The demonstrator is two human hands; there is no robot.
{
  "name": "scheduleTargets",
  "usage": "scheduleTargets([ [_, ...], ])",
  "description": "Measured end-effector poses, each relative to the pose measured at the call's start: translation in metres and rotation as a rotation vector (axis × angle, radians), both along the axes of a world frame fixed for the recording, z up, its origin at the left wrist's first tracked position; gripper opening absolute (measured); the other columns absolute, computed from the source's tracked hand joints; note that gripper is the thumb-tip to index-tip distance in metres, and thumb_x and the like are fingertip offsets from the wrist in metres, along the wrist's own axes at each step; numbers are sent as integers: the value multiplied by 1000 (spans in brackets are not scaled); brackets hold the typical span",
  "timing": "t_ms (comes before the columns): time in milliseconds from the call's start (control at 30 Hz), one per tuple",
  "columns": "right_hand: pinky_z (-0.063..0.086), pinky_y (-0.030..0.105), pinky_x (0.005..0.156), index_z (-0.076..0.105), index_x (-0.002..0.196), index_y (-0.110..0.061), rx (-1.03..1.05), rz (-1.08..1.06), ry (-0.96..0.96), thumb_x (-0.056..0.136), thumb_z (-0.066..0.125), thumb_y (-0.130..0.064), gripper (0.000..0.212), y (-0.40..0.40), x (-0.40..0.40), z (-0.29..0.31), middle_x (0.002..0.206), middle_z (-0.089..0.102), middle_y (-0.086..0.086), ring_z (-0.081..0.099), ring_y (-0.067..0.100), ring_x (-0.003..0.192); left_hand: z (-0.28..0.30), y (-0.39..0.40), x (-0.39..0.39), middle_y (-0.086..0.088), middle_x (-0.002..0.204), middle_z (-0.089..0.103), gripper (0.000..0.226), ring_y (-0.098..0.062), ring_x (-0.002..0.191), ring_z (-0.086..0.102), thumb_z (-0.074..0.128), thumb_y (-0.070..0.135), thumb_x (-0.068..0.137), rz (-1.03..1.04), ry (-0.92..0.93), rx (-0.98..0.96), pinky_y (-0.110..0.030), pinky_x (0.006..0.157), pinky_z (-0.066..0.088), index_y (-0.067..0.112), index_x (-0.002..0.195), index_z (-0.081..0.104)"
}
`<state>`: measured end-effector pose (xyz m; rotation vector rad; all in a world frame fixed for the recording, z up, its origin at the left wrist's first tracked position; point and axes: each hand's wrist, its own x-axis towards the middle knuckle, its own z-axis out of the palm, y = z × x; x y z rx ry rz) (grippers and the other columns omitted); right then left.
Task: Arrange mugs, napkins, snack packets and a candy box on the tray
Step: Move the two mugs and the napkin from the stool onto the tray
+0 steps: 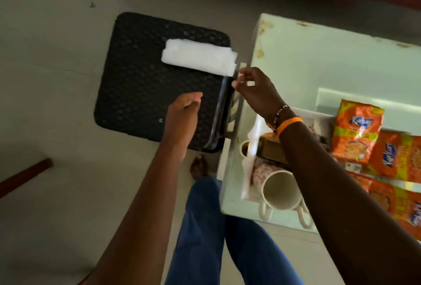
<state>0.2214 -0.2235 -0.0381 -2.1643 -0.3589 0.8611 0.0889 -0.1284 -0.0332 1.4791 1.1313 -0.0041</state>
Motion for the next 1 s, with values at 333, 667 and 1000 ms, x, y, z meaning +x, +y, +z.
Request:
scheduleTargets([
  [333, 43, 33, 87, 55, 108, -6, -172, -316, 10, 78, 67, -27, 38, 69, 16, -37, 109, 63, 12, 57, 27, 102, -25, 61, -1, 14, 108, 55, 26, -1, 100, 54, 44, 27, 93, 21, 13, -78, -21, 85, 43, 26, 117, 54],
  [667, 56, 26, 71, 50, 101, -11, 272, -493, 321, 79, 63, 4, 30, -40, 3, -4, 91, 59, 7, 58, 18, 84, -13, 33, 19, 0, 131, 52, 65, -16, 115, 55, 58, 25, 87, -80, -31, -355, -37, 100, 45, 24, 142, 23],
  [1000, 47, 19, 74, 56, 108, 0, -21, -274, -18, 78, 64, 5, 32, -177, -3, 24, 98, 60, 10, 56, 15, 83, -13, -74, 30, 4, 92, 66, 31, 1, 76, 63, 66, 1, 77, -385, -34, -224, -17, 67, 54, 25, 95, 59],
])
